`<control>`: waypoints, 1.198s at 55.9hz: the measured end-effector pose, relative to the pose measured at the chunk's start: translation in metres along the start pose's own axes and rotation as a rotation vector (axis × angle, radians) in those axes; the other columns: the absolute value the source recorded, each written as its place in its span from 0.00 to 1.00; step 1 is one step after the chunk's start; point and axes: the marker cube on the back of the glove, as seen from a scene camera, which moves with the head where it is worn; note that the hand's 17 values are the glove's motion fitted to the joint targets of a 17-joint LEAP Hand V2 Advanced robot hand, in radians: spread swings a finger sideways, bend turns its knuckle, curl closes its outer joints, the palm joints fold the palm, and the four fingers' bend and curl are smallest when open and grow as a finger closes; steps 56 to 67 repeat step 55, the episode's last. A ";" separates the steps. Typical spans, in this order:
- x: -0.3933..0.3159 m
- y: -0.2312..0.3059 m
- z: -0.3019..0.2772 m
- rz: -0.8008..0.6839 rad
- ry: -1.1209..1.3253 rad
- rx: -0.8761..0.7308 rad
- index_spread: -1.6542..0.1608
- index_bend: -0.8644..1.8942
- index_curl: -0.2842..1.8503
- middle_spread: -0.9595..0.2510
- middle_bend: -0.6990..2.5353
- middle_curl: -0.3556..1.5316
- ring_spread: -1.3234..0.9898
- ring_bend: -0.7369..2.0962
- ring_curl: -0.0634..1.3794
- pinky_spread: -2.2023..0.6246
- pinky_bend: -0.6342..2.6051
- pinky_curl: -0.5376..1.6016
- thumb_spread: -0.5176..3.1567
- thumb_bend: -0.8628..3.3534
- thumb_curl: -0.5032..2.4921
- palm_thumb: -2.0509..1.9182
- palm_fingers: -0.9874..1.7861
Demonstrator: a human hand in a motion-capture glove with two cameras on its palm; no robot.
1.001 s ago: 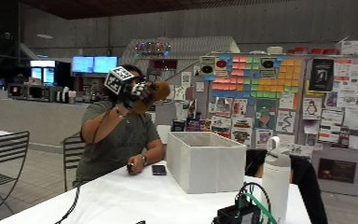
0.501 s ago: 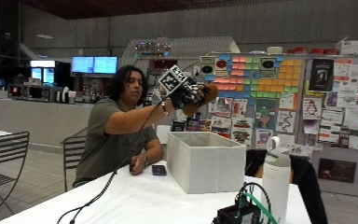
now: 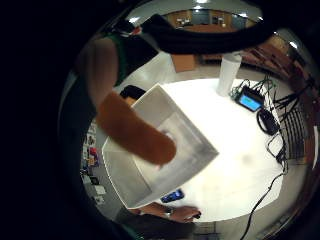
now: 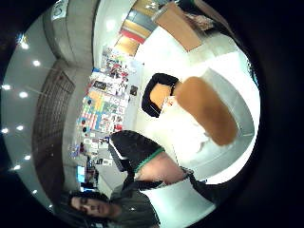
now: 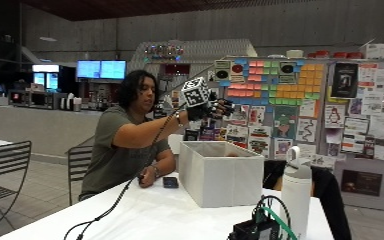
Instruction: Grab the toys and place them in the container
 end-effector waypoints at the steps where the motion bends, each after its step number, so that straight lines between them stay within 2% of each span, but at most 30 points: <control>1: 0.000 0.004 -0.002 -0.007 0.014 0.004 0.73 0.43 0.20 0.63 0.36 0.49 0.49 0.53 0.26 0.74 0.48 0.43 0.42 0.18 0.29 0.49 0.35; 4: 0.005 0.015 -0.007 -0.045 0.079 0.015 0.73 0.43 0.21 0.65 0.36 0.48 0.49 0.52 0.23 0.76 0.48 0.42 0.41 0.18 0.28 0.49 0.35; 8: 0.024 0.035 -0.014 -0.196 0.230 0.026 0.73 0.44 0.22 0.67 0.35 0.47 0.50 0.51 0.22 0.77 0.47 0.41 0.41 0.18 0.28 0.49 0.37; 13: 0.029 0.060 -0.022 -0.063 0.187 0.052 0.72 0.43 0.23 0.68 0.35 0.46 0.51 0.52 0.22 0.78 0.46 0.40 0.41 0.18 0.27 0.49 0.38; 26: 0.087 0.129 -0.042 -0.048 0.214 0.076 0.71 0.43 0.25 0.68 0.36 0.45 0.50 0.53 0.22 0.79 0.44 0.39 0.41 0.19 0.26 0.49 0.42; 37: 0.144 0.174 -0.040 0.079 0.357 0.003 0.71 0.43 0.28 0.69 0.35 0.44 0.50 0.51 0.21 0.79 0.44 0.39 0.42 0.19 0.25 0.49 0.42; 54: 0.204 0.189 -0.043 0.277 0.521 0.006 0.70 0.39 0.28 0.70 0.34 0.42 0.51 0.49 0.20 0.79 0.43 0.40 0.43 0.19 0.25 0.49 0.38; 67: 0.205 0.190 -0.044 0.282 0.527 0.008 0.70 0.39 0.29 0.70 0.34 0.42 0.51 0.49 0.20 0.79 0.43 0.40 0.43 0.19 0.25 0.49 0.38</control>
